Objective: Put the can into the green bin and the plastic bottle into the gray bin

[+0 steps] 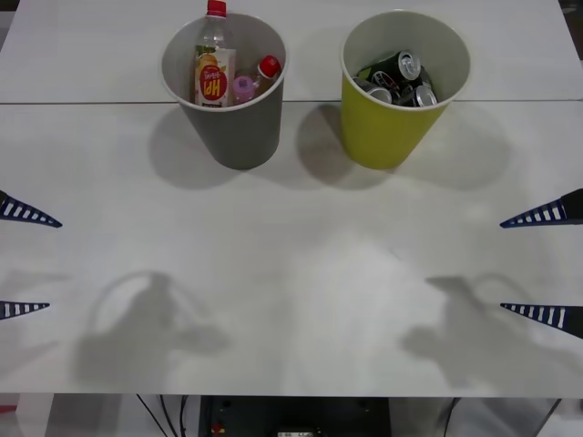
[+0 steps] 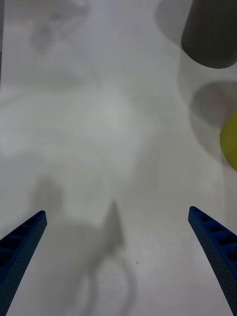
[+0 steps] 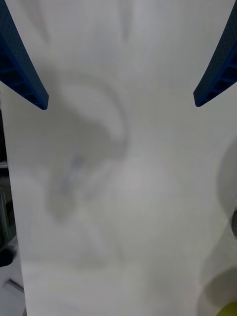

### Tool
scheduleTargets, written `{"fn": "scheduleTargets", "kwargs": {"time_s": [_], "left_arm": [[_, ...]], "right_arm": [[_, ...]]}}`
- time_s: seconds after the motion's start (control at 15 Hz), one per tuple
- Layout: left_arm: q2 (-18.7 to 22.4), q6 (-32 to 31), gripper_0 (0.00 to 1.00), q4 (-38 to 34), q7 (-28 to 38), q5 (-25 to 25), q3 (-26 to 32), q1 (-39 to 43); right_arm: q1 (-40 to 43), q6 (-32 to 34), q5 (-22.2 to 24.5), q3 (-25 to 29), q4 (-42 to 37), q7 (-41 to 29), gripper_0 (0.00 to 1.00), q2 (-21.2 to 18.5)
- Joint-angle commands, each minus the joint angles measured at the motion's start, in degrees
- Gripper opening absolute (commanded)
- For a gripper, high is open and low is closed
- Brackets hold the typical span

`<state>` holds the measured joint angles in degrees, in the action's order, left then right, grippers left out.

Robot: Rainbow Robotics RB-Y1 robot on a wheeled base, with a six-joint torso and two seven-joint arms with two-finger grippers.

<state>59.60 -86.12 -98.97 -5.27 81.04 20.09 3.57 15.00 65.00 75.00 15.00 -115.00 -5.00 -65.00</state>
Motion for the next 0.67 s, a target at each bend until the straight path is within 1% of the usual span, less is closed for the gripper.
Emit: {"fn": "scheduleTargets", "kwargs": {"time_s": [0.07, 0.33, 0.67], "left_arm": [[0.0, 0.6, 1.0, 0.0, 0.0, -0.5, 0.2, 0.9], [0.0, 3.5, 1.0, 0.1, 1.1, -1.2, 0.6, 2.3], [0.0, 3.5, 1.0, 0.1, 1.1, -1.2, 0.6, 2.3]], "right_arm": [[0.0, 0.0, 0.0, 0.0, 0.0, 0.0, 1.0, 0.0], [0.0, 0.0, 0.0, 0.0, 0.0, 0.0, 1.0, 0.0], [0.0, 0.0, 0.0, 0.0, 0.0, 0.0, 1.0, 0.0]]}}
